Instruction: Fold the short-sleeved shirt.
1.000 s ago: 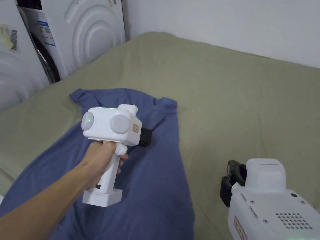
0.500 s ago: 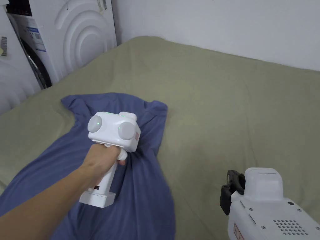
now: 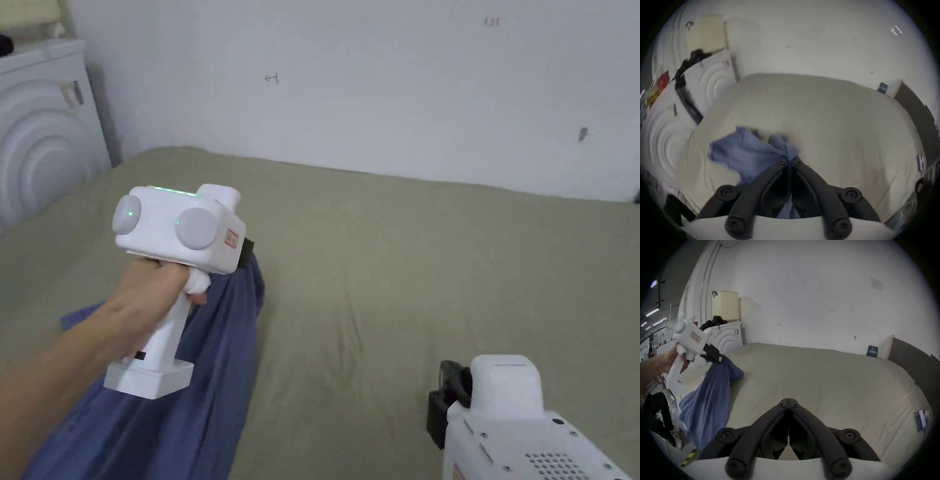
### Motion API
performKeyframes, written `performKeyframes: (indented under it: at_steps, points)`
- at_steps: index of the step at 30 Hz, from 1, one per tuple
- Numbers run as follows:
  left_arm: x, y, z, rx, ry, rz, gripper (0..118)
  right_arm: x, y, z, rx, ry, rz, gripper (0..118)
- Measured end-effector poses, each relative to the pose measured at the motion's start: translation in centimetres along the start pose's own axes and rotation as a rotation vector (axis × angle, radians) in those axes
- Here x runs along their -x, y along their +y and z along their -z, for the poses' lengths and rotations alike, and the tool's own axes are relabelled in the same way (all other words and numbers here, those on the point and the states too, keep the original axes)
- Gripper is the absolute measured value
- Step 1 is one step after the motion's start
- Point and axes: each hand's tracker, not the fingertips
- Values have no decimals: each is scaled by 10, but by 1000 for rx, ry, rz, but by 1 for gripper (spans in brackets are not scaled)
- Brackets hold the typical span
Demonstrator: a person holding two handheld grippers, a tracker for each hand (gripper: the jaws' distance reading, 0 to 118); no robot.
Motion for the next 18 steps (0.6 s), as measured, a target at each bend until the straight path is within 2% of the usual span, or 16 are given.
performKeyframes:
  at_steps: [6, 12, 14, 18]
  points:
    - [-162, 45, -8, -74, -250, 165, 2, -67, 0, -44, -28, -149, 17, 0]
    - [-313, 46, 2, -69, -503, 268, 2, -129, -9, -70, -14, -287, 68, 0]
    - [-348, 36, 27, -14, -557, 283, 2, -144, -14, -72, -6, -307, 75, 0]
    - [-391, -6, 104, 149, -558, 282, 2, -164, -28, -63, 28, -347, 89, 0]
